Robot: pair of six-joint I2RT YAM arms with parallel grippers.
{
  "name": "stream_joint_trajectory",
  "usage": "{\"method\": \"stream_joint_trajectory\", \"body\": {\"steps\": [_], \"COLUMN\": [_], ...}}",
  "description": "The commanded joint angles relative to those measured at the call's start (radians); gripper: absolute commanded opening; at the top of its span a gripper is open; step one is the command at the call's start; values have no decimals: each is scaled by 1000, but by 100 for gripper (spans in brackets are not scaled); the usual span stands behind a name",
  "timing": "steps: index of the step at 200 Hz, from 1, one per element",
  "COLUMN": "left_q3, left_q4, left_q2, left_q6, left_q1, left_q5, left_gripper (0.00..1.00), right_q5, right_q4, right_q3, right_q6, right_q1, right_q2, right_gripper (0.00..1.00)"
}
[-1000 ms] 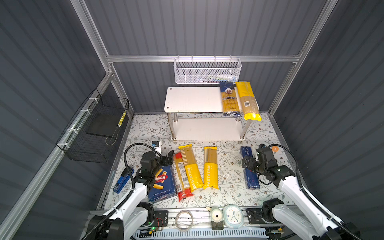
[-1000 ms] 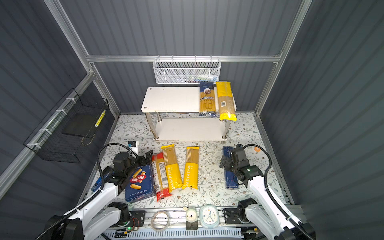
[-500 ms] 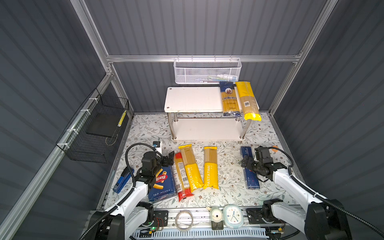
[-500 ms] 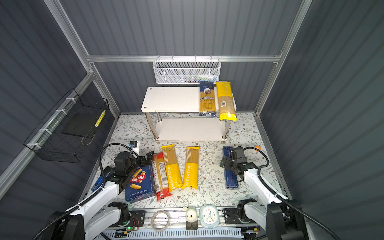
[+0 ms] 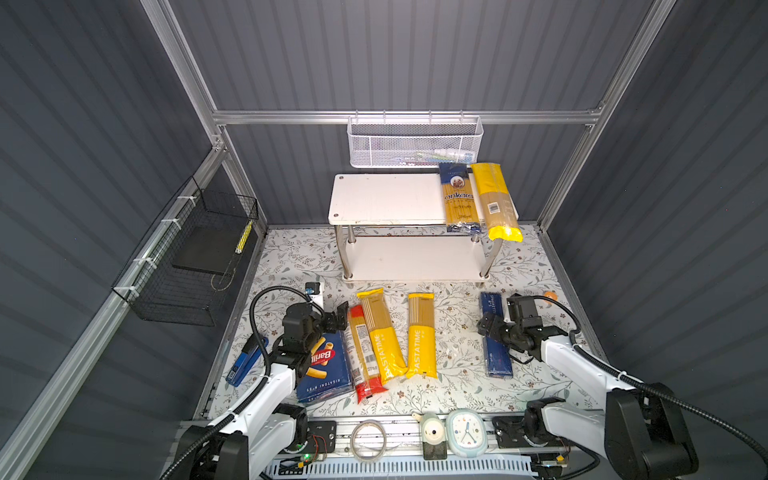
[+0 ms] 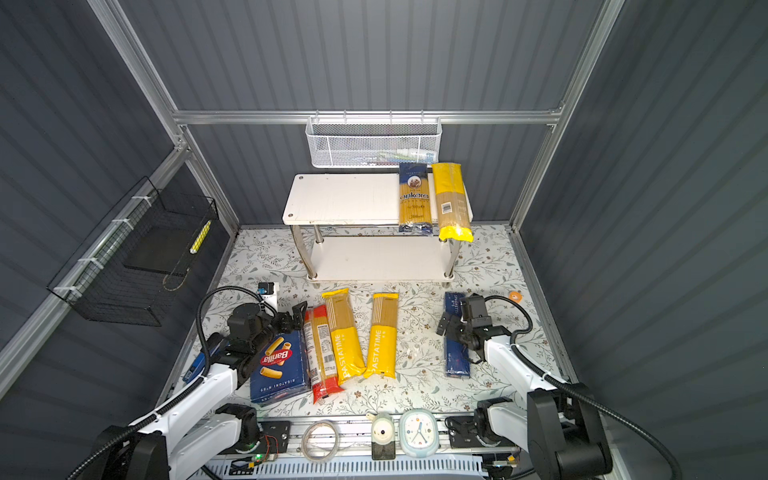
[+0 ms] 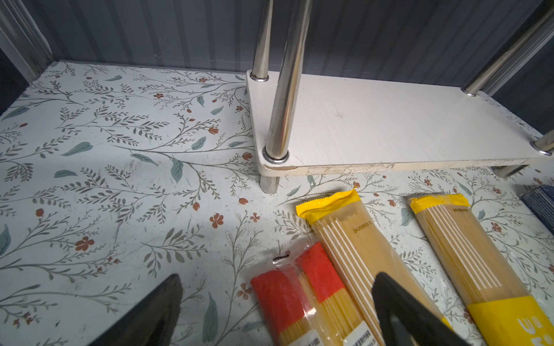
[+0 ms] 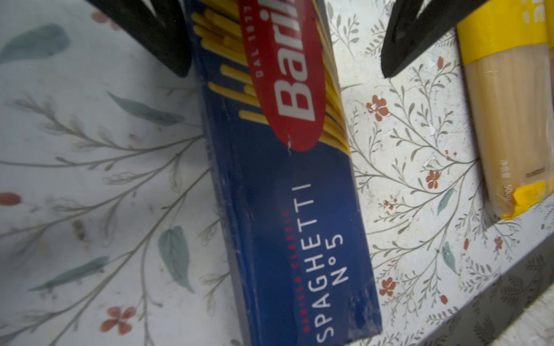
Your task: Place and organize the pasta boxes and bags onto the shelf
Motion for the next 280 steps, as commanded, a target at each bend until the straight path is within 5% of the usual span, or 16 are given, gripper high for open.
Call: {"method": "stream_joint_trajectory", "body": {"steps": [1, 19, 48, 78, 152, 239, 280], "left_q3": [14, 14, 14, 10, 2, 86, 30], "left_q4": [-3, -3, -4, -1, 3, -19, 70], "left_q2": [-12, -10, -11, -18, -32, -45, 24], "left_q6": [-12, -12, -11, -10, -1, -55, -7], "left_q1": [-4, -4, -4, -4, -4, -5, -5], "left_q5": [-11, -11, -11, -6, 20, 333, 353], "left_gripper": [100, 100, 100, 99, 99, 100, 100], "right_q5": [-60, -95, 55, 80, -29, -23, -18], "right_q4": [35, 43, -40, -20, 65, 123, 79], "right_q3": [-16, -21, 21, 65, 163, 217, 202], "right_q6": [35, 45, 9, -10, -25, -12, -16], "right_q1": [14, 26, 22, -18, -33, 207, 234], "right_q2": [2, 7, -14, 19, 226, 300, 253], "right_gripper": [99, 99, 99, 99, 99, 99, 99]}}
